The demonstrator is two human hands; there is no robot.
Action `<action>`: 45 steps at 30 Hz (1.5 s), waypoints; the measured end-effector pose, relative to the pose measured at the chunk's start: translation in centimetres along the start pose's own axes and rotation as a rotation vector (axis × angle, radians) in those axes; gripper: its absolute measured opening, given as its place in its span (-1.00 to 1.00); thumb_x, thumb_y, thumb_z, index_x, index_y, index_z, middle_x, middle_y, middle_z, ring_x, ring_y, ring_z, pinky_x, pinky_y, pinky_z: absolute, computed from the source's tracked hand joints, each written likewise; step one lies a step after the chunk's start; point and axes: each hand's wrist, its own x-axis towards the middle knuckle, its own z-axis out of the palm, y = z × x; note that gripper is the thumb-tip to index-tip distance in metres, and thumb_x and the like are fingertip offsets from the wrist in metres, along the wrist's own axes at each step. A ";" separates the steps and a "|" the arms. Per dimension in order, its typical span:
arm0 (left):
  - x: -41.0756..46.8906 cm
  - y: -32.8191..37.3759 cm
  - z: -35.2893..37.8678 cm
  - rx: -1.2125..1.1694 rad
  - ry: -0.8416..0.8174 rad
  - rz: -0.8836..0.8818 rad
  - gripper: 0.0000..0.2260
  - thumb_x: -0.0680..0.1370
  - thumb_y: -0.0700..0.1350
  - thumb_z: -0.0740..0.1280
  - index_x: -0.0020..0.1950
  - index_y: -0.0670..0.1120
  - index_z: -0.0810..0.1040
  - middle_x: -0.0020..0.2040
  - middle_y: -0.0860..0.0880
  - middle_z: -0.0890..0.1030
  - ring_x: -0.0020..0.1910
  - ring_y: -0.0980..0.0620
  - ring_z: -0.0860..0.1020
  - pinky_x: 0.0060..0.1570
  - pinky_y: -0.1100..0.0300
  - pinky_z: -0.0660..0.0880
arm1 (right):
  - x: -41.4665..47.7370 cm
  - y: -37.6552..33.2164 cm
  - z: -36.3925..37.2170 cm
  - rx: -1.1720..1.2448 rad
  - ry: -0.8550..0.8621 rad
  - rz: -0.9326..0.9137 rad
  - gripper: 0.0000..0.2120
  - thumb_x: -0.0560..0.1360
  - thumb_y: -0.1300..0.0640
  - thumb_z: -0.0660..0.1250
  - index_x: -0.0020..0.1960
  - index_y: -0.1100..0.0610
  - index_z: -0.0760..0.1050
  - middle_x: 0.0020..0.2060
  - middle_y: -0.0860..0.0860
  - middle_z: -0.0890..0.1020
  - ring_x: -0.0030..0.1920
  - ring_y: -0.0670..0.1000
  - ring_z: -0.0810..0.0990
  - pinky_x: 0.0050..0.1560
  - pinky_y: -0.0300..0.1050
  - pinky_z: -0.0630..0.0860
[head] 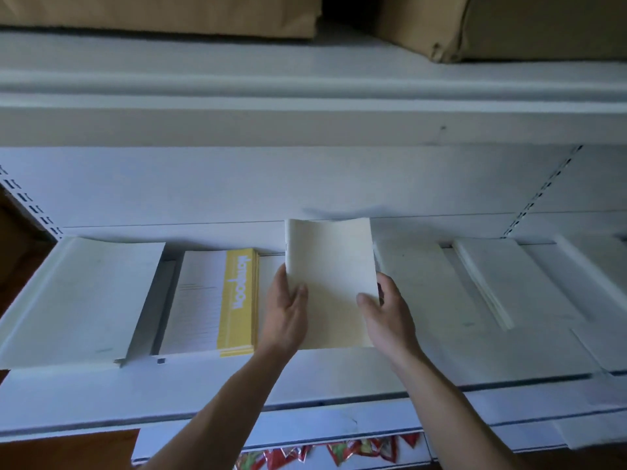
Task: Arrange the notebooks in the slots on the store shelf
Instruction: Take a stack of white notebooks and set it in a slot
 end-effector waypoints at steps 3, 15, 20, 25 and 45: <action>1.3 -0.5 0.7 0.163 0.011 -0.052 -0.50 0.42 0.01 0.13 0.34 -0.10 0.37 0.19 -0.10 0.45 0.22 -0.15 0.43 0.28 -0.16 0.37 | 1.7 1.0 0.6 -0.040 -0.054 0.017 -0.70 0.49 0.16 0.24 0.22 0.04 0.45 0.09 0.02 0.60 0.00 0.05 0.55 -0.14 -0.16 0.40; 2.1 -0.6 0.6 -0.226 -0.079 -0.196 -0.32 0.51 0.06 0.32 0.57 0.08 0.10 0.50 0.11 0.31 0.43 0.07 0.36 0.45 -0.02 0.26 | 2.8 2.6 1.1 0.125 -0.223 0.008 -0.35 0.58 0.14 0.24 0.57 -0.04 0.02 0.50 -0.17 0.15 0.47 -0.16 0.15 0.30 -0.36 0.09; 2.2 -0.6 0.4 -0.200 -0.095 -0.209 -0.16 0.35 0.23 0.35 0.56 0.16 0.09 0.51 0.14 0.28 0.43 0.07 0.35 0.43 -0.03 0.29 | 3.0 2.7 1.3 0.044 -0.243 -0.035 -0.37 0.61 0.16 0.19 0.58 0.03 -0.03 0.55 -0.12 0.04 0.51 -0.15 0.07 0.33 -0.40 0.02; 2.1 0.1 -0.3 -0.149 -0.118 -0.191 -0.32 0.57 0.06 0.32 0.59 0.05 0.03 0.54 0.04 0.22 0.42 0.14 0.29 0.39 0.13 0.28 | 3.2 2.0 1.1 -0.099 -0.178 -0.040 -0.42 0.60 0.08 0.20 0.56 0.05 0.08 0.53 -0.02 0.19 0.49 -0.03 0.21 0.42 -0.18 0.16; -2.5 0.5 -27.2 1.152 0.165 0.129 -0.48 0.62 0.23 0.05 0.51 0.03 0.29 0.53 0.06 0.27 0.52 0.06 0.19 0.48 0.13 0.11 | -4.0 -15.2 21.2 -0.131 -0.469 -0.150 -0.74 0.51 0.06 0.23 0.08 0.22 0.49 0.02 0.13 0.62 0.06 0.14 0.57 0.05 0.00 0.47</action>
